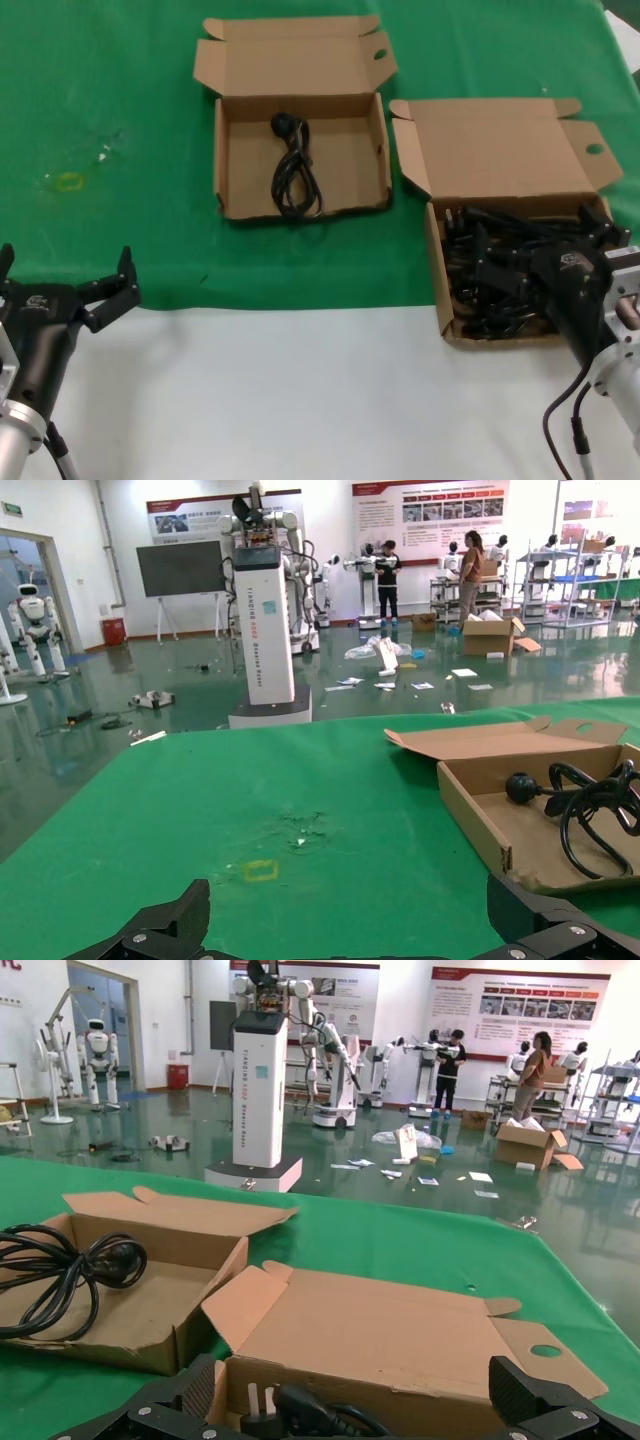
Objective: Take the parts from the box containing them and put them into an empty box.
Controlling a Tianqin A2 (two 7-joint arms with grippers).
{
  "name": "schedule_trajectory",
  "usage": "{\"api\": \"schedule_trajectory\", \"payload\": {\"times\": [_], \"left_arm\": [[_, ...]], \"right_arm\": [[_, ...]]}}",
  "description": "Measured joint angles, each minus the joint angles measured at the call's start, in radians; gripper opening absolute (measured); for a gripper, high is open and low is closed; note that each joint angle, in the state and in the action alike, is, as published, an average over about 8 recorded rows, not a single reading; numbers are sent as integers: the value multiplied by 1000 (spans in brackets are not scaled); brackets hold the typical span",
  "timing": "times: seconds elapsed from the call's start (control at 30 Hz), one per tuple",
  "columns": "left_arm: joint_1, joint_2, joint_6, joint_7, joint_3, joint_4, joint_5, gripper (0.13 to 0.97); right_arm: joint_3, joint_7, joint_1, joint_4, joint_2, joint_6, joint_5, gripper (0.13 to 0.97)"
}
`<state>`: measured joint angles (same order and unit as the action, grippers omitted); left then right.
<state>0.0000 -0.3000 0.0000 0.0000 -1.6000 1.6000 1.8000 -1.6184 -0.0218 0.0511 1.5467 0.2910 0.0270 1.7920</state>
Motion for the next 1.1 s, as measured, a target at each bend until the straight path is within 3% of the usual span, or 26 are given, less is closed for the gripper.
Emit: {"api": "schedule_trajectory", "payload": {"times": [1.1], "left_arm": [[0, 0, 0, 0, 0, 0, 0, 966]], "right_arm": [[0, 0, 0, 0, 0, 0, 0, 966]]}}
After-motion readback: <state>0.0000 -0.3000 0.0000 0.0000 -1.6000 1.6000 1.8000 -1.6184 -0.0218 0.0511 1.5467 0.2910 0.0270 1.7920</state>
